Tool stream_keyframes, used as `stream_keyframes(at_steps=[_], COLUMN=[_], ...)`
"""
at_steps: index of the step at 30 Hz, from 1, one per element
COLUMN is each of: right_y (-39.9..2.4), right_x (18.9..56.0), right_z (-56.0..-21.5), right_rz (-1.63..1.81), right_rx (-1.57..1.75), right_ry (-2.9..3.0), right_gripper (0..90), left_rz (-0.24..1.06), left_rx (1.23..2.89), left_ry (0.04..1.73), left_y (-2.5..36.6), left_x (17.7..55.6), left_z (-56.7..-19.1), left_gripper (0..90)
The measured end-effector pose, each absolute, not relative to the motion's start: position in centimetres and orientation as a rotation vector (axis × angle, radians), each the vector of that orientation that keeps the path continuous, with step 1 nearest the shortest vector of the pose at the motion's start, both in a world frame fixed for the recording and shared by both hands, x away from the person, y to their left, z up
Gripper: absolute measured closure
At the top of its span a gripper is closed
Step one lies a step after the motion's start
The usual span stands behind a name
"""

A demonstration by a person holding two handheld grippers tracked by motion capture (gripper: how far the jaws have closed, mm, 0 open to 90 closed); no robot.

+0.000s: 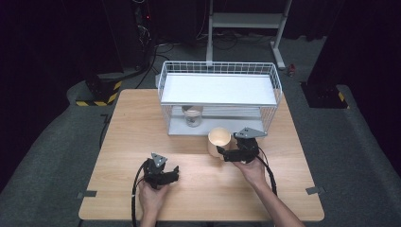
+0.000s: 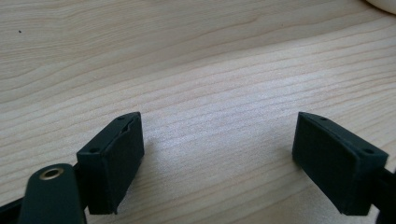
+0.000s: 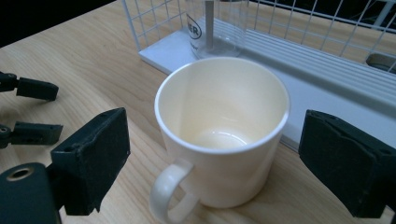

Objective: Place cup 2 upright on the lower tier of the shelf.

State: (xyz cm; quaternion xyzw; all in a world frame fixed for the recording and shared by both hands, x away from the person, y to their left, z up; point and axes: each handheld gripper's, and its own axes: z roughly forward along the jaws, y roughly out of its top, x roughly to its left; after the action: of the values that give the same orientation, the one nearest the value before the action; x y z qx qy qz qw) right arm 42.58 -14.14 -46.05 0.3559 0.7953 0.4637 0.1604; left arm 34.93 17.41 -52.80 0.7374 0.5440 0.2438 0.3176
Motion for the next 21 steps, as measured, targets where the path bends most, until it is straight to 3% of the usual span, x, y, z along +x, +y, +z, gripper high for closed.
stream_keyframes(at_steps=[21], right_y=[-12.5], right_x=[44.2], right_z=[-46.5], right_rz=[1.275], right_rx=[0.997], right_ry=[2.263], right_gripper=[8.8], left_rz=[0.639], left_rx=[1.940], left_ry=[1.430], left_y=[17.4], left_x=[34.9], left_z=[-52.8], left_gripper=[17.3])
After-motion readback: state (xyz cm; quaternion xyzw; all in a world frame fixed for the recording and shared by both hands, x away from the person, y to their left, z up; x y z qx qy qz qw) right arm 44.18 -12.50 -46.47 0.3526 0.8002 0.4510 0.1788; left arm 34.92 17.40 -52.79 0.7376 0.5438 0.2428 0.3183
